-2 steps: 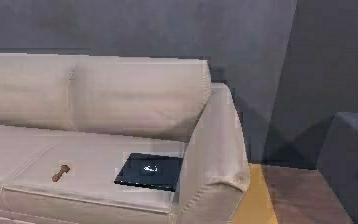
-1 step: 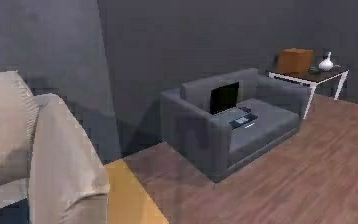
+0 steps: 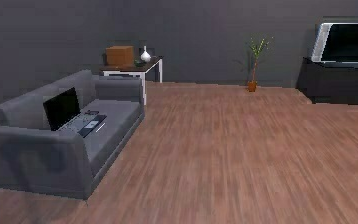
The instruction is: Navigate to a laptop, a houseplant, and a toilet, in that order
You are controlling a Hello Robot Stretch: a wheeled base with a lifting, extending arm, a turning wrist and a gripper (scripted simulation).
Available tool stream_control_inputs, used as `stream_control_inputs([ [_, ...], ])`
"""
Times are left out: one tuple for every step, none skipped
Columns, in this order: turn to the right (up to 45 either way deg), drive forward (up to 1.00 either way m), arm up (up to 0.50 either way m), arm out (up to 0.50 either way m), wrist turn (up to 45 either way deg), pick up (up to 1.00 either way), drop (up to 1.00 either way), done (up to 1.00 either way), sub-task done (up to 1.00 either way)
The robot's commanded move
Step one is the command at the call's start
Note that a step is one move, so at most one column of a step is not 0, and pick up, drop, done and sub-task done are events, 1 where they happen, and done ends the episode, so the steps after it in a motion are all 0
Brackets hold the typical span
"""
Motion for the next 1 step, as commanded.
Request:
stream_control_inputs([
  [6.0,0.00,0.00,0.00,0.0,0.00,0.00,0.00,0.00],
])
